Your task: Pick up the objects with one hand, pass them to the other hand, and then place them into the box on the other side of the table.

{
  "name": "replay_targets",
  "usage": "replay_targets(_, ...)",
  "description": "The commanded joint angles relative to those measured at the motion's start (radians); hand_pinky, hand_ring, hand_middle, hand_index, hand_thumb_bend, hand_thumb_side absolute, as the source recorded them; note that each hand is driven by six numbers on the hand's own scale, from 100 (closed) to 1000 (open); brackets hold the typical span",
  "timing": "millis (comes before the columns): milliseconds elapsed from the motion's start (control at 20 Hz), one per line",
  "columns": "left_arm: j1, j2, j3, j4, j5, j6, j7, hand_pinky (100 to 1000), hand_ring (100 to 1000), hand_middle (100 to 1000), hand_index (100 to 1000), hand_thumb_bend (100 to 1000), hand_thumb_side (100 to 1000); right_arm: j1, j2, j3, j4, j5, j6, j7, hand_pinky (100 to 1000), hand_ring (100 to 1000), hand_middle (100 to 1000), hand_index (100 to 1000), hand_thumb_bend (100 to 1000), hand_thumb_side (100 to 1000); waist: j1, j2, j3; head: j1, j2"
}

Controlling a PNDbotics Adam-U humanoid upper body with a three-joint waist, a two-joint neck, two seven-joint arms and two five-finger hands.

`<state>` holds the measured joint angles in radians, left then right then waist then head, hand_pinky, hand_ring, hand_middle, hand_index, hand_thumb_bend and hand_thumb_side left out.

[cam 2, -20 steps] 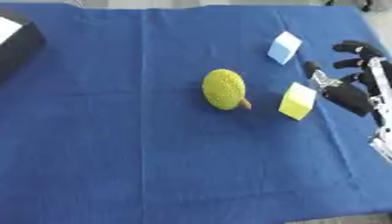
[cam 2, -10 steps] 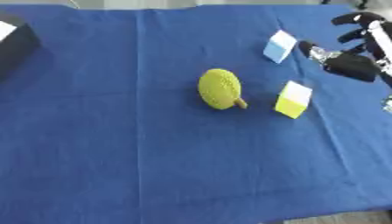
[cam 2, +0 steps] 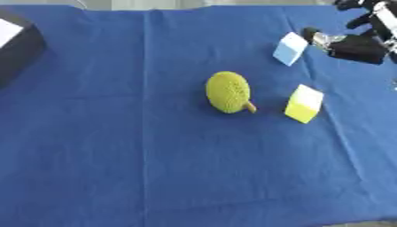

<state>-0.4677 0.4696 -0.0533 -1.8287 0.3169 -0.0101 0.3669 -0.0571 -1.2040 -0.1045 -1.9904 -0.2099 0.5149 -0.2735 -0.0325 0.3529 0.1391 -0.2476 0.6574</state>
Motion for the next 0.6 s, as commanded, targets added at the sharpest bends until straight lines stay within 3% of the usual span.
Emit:
replay_targets(50, -0.017, 0.043, 0.001, -0.034, 0.004, 0.004, -0.008, 708, 628, 680, 766, 100, 709, -0.017, -0.056, -0.023, -0.01, 0.025, 0.028, 0.019, 721, 809, 922, 863, 575, 527, -0.001, -0.011, 0.003, -0.004, -0.026)
replay_targets(600, -0.032, 0.068, -0.008, -0.07, 0.008, 0.02, -0.022, 707, 627, 680, 765, 100, 706, -0.041, -0.062, -0.045, -0.01, 0.019, 0.079, 0.061, 725, 816, 929, 865, 557, 519, -0.002, 0.017, 0.035, -0.031, -0.059)
